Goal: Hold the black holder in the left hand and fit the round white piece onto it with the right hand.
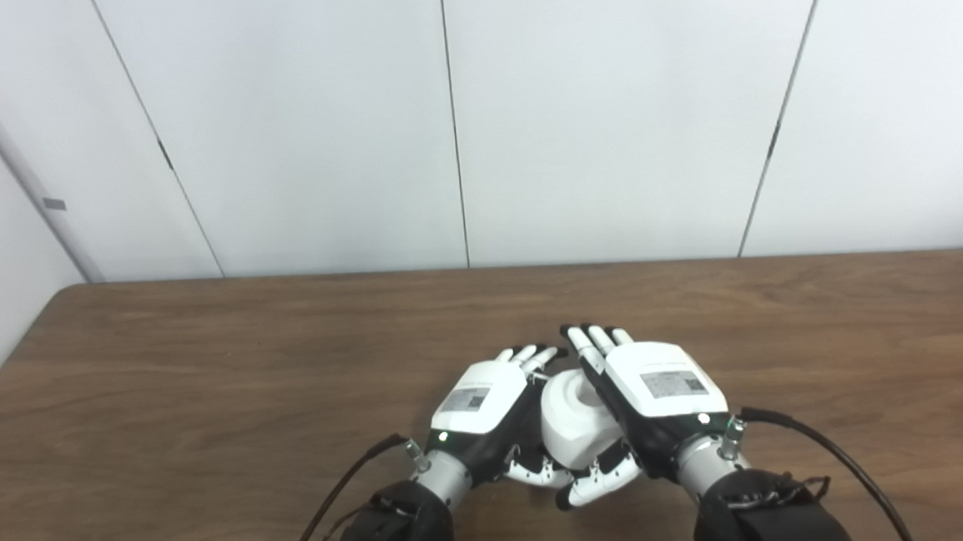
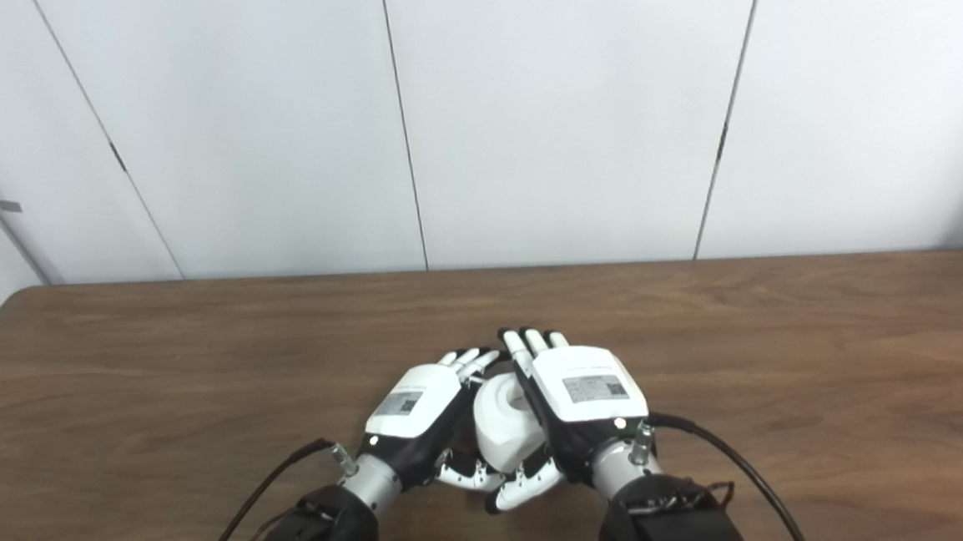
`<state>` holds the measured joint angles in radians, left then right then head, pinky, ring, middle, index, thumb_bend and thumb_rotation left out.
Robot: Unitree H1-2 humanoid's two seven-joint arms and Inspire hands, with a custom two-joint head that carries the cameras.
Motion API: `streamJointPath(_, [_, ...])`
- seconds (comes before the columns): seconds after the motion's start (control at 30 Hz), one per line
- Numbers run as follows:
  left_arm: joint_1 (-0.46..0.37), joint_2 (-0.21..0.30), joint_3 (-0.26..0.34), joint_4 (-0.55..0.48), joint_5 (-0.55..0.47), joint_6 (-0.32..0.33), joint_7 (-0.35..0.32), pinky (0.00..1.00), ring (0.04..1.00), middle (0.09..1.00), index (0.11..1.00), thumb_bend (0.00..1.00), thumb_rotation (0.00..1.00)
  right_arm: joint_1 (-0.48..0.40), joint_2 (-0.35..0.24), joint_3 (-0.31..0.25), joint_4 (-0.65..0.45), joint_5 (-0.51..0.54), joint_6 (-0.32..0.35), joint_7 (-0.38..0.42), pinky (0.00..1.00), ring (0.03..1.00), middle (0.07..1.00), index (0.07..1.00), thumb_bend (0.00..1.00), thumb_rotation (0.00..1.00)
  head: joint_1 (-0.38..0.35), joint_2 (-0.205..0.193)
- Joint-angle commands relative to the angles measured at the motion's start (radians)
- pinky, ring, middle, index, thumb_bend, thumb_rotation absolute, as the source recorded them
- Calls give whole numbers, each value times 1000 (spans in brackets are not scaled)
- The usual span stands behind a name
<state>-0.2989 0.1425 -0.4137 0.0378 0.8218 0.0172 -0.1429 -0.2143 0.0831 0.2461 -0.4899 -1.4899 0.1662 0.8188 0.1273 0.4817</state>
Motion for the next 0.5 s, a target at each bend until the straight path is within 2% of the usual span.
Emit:
streamJointPath(0.0, [-31, 0, 3, -6, 2, -12, 26, 1000, 980, 951, 480, 516, 49, 15, 3, 5, 16, 18, 7, 20, 641, 1000, 1000, 1000, 1000, 412, 1, 0])
streamJointPath(0.47, [-32, 11, 9, -4, -2, -18, 31, 1000, 982, 955, 480, 516, 49, 9, -7, 8, 25, 38, 27, 12, 629, 1000, 1000, 1000, 1000, 420, -4, -6])
